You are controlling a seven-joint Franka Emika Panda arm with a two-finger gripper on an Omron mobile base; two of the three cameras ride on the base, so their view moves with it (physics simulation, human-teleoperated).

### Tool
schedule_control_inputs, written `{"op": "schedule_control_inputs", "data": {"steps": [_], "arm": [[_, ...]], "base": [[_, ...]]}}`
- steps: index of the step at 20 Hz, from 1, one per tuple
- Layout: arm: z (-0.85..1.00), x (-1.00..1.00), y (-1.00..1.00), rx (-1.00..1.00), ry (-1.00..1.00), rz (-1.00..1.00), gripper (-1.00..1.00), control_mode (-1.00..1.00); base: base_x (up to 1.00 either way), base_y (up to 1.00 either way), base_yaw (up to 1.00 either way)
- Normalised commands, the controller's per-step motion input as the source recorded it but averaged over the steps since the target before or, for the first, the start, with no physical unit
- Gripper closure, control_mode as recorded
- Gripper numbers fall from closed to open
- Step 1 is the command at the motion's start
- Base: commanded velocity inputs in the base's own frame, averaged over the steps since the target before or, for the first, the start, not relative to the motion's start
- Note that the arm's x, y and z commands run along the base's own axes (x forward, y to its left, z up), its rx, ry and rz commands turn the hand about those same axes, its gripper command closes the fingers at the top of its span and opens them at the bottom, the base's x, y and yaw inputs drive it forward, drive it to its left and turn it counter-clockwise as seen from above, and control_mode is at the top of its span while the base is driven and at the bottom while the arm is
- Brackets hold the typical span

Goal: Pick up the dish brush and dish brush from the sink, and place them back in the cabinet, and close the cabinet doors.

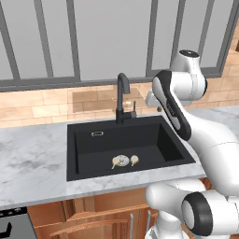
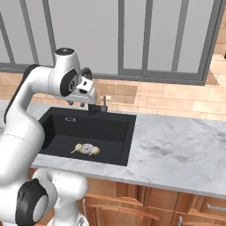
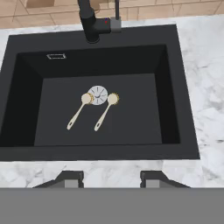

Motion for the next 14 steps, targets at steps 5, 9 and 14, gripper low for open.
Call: {"op": "schedule_control_inputs", "data": {"steps": [5, 9, 14], "arm": [[0.00, 0.00, 0.00, 0.00, 0.01, 0.00, -1.00, -1.00], [0.00, 0.00, 0.00, 0.00, 0.01, 0.00, -1.00, -1.00], [0.00, 0.00, 0.00, 0.00, 0.01, 0.00, -1.00, -1.00]], "base": [[0.00, 0.00, 0.00], [0.00, 0.00, 0.00], [0.00, 0.00, 0.00]]}}
